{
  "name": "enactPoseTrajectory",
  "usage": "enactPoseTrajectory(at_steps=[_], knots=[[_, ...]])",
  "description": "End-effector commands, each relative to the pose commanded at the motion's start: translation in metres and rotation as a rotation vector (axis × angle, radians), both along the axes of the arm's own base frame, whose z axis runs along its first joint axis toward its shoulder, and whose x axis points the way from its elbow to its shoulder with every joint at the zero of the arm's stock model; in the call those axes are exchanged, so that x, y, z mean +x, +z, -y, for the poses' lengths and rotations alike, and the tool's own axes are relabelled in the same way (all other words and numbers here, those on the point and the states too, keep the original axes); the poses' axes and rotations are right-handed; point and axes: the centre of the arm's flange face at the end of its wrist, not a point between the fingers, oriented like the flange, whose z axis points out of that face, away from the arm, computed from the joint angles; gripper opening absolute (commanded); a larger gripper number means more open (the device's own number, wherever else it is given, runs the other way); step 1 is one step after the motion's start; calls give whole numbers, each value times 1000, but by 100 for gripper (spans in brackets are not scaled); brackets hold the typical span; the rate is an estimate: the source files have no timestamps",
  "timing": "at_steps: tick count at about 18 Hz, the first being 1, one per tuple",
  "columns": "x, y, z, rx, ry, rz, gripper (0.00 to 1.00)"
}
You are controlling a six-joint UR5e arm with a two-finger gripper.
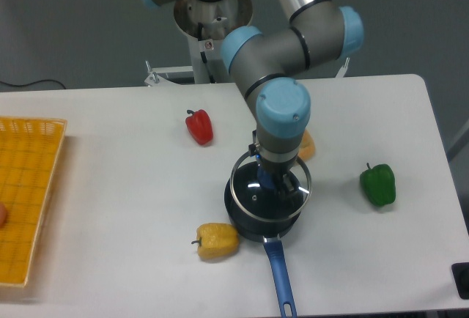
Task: Open the lid
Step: 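Lift the glass lid up off the saucepan by its knob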
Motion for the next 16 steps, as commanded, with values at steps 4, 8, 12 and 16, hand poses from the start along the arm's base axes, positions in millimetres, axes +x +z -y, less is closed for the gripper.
enactPoseTrajectory(at_steps=[4,8,12,16], knots=[[-8,0,9,2,-13,7,65],[-16,12,21,45,-13,11,65],[-25,12,30,52,-20,14,65],[-32,13,48,69,-26,26,65]])
